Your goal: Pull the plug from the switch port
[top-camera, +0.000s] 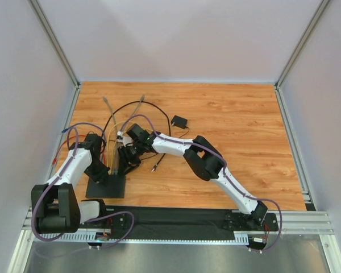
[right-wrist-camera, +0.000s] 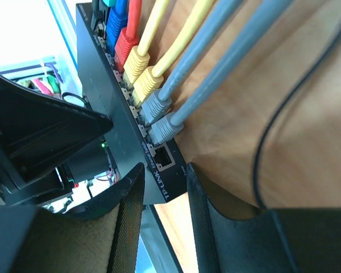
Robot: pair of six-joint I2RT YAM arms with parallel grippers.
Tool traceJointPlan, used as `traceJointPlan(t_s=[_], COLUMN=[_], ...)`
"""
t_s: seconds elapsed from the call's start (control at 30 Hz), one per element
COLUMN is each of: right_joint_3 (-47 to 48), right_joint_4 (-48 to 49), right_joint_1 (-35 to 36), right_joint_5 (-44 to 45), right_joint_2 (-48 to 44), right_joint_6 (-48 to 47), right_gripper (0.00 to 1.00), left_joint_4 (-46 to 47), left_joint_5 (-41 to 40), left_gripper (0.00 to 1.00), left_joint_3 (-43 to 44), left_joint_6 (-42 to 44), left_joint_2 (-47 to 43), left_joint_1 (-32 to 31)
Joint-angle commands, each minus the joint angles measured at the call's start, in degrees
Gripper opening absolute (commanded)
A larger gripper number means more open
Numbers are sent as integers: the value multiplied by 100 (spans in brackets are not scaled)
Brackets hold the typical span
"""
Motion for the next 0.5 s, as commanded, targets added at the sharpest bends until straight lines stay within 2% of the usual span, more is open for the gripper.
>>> traceJointPlan(t_s=[0.0, 0.23, 0.27, 0.47], right_joint_3=[-241, -531, -601, -804], right_joint_4=[72, 1091, 1380, 1681], right_joint_1=[125, -77, -77, -68], right_joint_5=[110, 76, 40, 128], right_joint_2=[-275, -267, -249, -74], right_joint_6=[66, 1674, 1806, 2150], right_gripper=[38, 39, 39, 37], left_joint_4=[93, 119, 137, 242], left_joint_5=[56, 100, 117, 363], left_gripper=[0, 0, 0, 0], left_joint_3=[-204, -204, -230, -353], left_joint_6=[-74, -29, -55, -108], left_joint_2=[-124, -10, 42, 157], left_joint_1=[107, 125, 116, 143])
